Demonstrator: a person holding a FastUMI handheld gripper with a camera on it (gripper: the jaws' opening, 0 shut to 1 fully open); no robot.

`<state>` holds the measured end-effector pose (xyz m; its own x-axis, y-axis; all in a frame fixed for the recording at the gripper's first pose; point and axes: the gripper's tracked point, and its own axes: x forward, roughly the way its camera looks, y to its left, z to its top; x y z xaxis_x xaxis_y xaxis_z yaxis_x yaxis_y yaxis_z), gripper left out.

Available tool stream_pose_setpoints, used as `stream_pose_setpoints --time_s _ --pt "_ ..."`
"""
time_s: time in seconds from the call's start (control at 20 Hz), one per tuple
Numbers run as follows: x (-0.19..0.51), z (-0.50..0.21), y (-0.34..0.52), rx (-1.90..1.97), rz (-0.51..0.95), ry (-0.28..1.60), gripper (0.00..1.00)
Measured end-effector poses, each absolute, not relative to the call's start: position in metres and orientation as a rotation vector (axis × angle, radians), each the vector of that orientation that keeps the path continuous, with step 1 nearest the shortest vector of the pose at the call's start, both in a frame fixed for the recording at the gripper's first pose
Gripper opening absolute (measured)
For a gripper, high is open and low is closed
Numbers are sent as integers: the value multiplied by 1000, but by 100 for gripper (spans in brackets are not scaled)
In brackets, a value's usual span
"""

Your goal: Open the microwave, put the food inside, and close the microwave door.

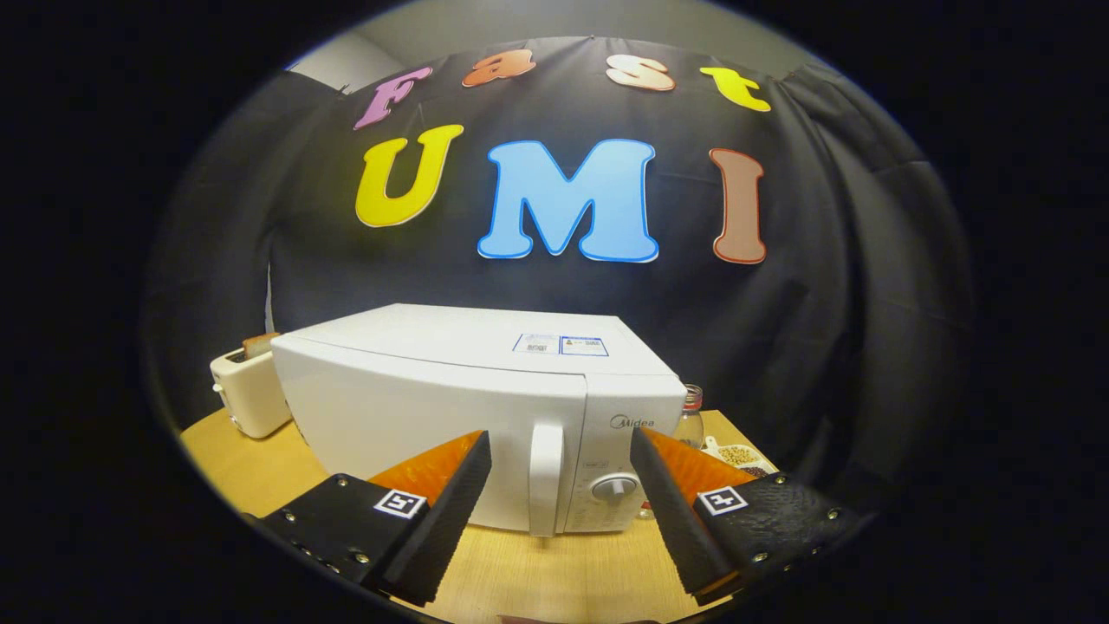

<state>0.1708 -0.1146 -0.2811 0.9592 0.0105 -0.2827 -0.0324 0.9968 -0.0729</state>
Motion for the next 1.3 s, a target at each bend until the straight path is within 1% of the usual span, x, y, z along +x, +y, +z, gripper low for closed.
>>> stream_pose_setpoints --time_s 0.1,0.15,0.2,0.25,0.35,0.4,0.45,0.5,0.6,0.65,0.7,0.8,0.85,0.9,1.15,1.3 --pt "177 -292 -112 -76 45 295 98" --pt "179 -299 -112 -75 49 308 93" --pt "184 -307 -112 -70 56 313 93" --pt "185 -310 -113 -65 57 323 87" --pt "189 -322 -110 -45 85 346 73" --pt "190 -326 -111 -42 91 355 68" --pt "192 -329 -111 -40 97 360 54" --pt "193 -332 -113 -42 96 364 53" --pt "195 -336 -103 -19 142 373 53" --pt "192 -334 -102 -21 141 374 28" --pt "193 -331 -102 -37 134 357 29" --pt "193 -332 -103 -42 136 363 23" --pt "192 -330 -104 -30 141 375 24" --pt "193 -334 -103 -21 147 389 15" --pt "184 -332 -102 8 158 441 15" --pt "154 -330 -96 -8 188 473 15"
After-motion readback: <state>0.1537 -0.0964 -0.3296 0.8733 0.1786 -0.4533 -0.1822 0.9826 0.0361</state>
